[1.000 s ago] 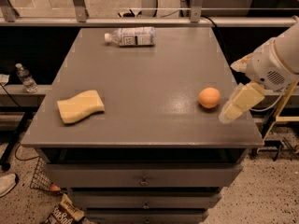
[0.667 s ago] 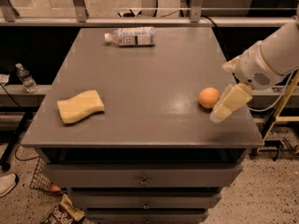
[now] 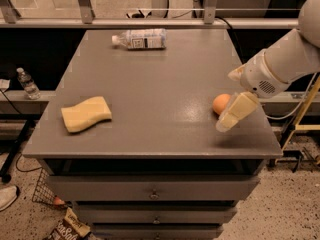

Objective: Move orange near sponge

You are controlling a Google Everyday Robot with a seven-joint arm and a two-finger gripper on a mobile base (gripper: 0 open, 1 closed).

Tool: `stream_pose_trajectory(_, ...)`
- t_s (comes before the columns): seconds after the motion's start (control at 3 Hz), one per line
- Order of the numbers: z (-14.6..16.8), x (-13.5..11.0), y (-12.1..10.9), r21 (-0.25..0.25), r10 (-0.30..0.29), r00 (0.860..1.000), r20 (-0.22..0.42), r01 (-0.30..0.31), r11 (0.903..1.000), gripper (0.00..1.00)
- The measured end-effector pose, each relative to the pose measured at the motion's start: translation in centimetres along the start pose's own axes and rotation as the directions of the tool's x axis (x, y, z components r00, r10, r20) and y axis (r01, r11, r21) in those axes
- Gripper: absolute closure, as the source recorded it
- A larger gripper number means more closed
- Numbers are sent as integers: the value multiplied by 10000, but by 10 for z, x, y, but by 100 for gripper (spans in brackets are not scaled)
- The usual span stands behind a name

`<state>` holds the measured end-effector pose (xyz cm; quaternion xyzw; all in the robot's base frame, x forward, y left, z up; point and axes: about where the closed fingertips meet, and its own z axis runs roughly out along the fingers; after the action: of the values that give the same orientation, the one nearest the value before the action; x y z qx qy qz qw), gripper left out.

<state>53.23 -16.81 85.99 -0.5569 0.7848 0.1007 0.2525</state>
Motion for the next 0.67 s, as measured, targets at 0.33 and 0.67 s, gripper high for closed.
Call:
stream_pose_trajectory(0.33,7,3,0,-53,4,10000,-58,-4,10000,18)
stream_pose_trajectory(0.67,12,8,1,-128,86,9999,-126,-87,9999,40)
